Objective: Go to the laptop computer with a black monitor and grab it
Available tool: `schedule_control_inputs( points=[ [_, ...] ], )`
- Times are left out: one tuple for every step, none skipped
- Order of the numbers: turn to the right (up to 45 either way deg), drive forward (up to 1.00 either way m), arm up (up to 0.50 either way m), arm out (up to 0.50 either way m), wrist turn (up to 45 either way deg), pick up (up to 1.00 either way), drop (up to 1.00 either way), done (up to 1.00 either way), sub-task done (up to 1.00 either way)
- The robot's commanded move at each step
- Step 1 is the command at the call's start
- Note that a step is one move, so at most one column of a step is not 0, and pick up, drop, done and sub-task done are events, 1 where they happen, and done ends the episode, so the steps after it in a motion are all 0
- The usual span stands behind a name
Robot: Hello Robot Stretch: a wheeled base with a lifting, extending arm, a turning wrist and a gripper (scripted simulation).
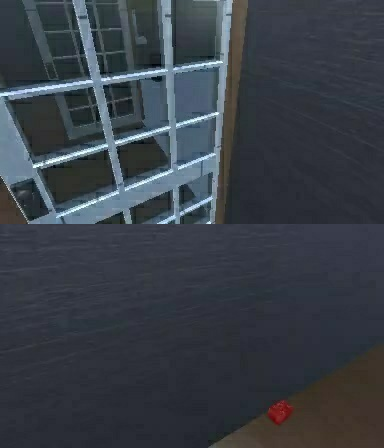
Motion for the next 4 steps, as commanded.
schedule_control_inputs(
  points=[
    [-45.0,0.00,0.00,0.00,0.0,0.00,0.00,0.00,0.00],
    [-42.0,0.00,0.00,0.00,0.0,0.00,0.00,0.00,0.00],
    [0.0,0.85,0.00,0.00,0.0,0.00,0.00,0.00,0.00],
    [45.0,0.00,0.00,0.00,0.0,0.00,0.00,0.00,0.00]
  ],
)
